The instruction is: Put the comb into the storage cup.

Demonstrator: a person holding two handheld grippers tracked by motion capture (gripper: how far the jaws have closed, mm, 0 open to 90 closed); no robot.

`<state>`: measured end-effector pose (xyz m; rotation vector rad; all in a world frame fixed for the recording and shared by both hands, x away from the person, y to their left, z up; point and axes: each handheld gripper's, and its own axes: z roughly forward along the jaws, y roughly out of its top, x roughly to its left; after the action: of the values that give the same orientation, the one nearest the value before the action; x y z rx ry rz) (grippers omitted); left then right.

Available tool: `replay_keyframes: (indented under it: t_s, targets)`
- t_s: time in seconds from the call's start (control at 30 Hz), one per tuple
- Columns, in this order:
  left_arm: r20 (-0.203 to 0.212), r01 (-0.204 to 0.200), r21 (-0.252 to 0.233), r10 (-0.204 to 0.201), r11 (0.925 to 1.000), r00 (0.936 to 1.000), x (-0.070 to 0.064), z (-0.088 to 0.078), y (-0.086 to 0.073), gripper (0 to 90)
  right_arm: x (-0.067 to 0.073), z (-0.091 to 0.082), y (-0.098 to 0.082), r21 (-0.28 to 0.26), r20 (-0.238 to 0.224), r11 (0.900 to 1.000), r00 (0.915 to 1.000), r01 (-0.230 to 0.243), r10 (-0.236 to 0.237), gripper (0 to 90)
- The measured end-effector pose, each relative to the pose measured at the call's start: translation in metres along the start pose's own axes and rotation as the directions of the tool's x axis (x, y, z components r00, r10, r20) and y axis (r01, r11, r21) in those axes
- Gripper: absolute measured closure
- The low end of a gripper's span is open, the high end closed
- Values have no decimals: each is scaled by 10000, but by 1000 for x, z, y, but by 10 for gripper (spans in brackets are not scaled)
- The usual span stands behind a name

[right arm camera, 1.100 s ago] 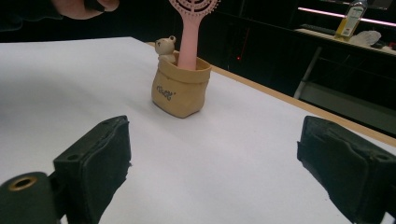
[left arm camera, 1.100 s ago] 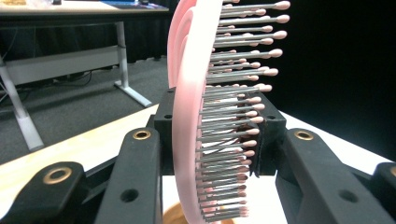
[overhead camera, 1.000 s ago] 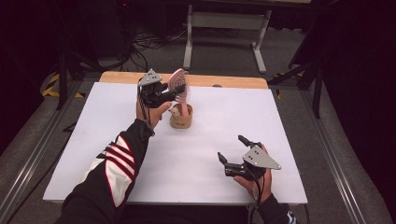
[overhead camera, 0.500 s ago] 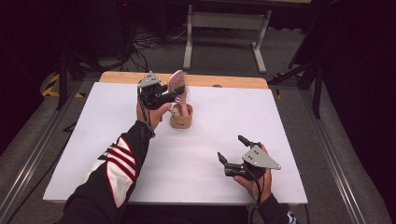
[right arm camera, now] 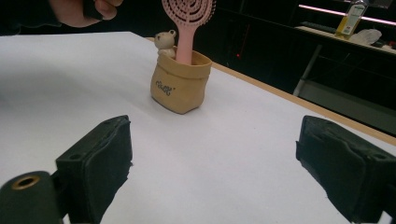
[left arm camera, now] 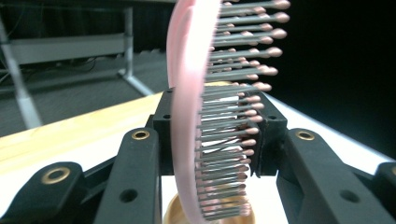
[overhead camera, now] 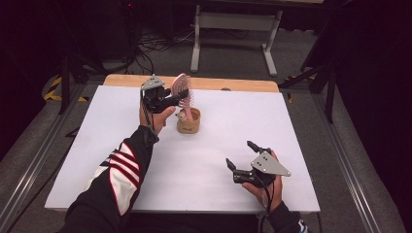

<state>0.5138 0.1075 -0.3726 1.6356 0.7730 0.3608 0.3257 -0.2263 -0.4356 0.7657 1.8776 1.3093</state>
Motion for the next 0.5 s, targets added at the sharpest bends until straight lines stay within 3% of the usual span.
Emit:
replay_keyframes:
  t_s: [0.5]
  targets:
    - [-436,424,-24,-425,9991,9981,14,-6,-3,608,1,1,-1,95,-4,9999,10000,82,-82,108]
